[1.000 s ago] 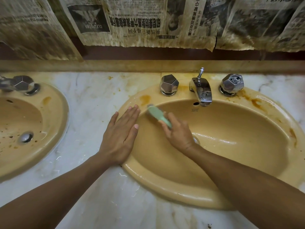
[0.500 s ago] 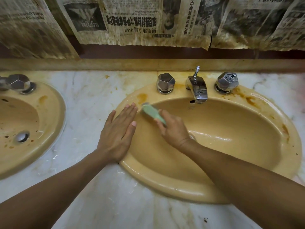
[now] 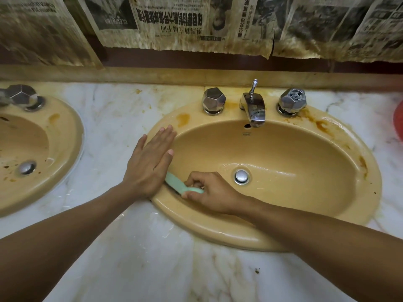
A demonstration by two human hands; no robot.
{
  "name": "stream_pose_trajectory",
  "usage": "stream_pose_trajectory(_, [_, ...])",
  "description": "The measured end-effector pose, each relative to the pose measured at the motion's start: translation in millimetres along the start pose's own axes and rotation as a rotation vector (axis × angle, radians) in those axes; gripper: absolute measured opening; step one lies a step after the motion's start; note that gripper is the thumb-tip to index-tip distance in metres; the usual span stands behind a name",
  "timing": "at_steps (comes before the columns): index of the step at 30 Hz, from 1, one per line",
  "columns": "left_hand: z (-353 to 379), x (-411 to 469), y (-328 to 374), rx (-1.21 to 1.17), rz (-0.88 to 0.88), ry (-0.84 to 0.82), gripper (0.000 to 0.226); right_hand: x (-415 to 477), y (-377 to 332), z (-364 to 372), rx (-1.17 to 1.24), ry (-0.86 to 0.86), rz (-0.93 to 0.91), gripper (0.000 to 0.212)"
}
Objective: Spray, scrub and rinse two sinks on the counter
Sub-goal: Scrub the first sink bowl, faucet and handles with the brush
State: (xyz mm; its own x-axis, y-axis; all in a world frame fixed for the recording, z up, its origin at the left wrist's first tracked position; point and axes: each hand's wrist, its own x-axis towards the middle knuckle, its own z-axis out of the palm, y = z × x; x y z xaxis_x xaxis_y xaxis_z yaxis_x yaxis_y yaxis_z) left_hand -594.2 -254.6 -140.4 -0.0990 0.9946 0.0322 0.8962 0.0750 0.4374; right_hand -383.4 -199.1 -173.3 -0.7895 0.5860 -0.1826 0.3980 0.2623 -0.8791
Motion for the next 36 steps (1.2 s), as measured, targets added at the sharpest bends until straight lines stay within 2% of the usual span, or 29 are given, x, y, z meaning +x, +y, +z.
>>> stream_pose_trajectory(6, [-1, 1, 3, 0.123, -0.005, -0.050, 0.070, -59, -2, -84, -0.023, -0.443, 0.318, 0.014])
stream_pose_trajectory(8, [0, 2, 3, 0.141, -0.004, -0.054, 0.071, -65, -8, -99, -0.110, -0.516, 0.393, 0.016])
stream_pose_trajectory(10, [0, 2, 4, 0.139, -0.006, -0.057, 0.071, -51, -21, -85, -0.121, -0.472, 0.374, 0.018])
stream_pose_trajectory(13, [-1, 2, 4, 0.136, -0.003, -0.050, 0.071, -18, -43, -47, 0.017, -0.361, 0.306, 0.020])
stream_pose_trajectory(16, [-1, 2, 3, 0.128, 0.000, -0.051, 0.071, -19, -52, -58, 0.035, -0.434, 0.369, 0.023])
stream_pose_trajectory(18, [0, 3, 3, 0.130, -0.004, -0.058, 0.071, -39, -39, -93, -0.131, -0.573, 0.460, 0.021])
stream_pose_trajectory(20, [0, 2, 2, 0.145, -0.001, -0.058, 0.072, -60, -21, -132, -0.346, -0.673, 0.639, 0.020])
stream_pose_trajectory(23, [1, 3, 1, 0.176, 0.005, -0.062, 0.074, -80, -8, -162, -0.377, -0.675, 0.820, 0.009])
stream_pose_trajectory(30, [2, 3, -1, 0.188, 0.014, -0.060, 0.075, -42, -49, -76, -0.084, -0.513, 0.599, 0.014])
stream_pose_trajectory(32, [2, 4, -1, 0.192, 0.019, -0.065, 0.074, -47, -51, -98, -0.192, -0.590, 0.654, 0.014])
stream_pose_trajectory(34, [3, 4, -3, 0.193, 0.020, -0.065, 0.073, -67, -37, -145, -0.488, -0.712, 0.776, 0.017])
stream_pose_trajectory(36, [3, 4, -4, 0.192, 0.020, -0.065, 0.072, -90, -18, -197, -0.822, -0.698, 0.920, 0.018])
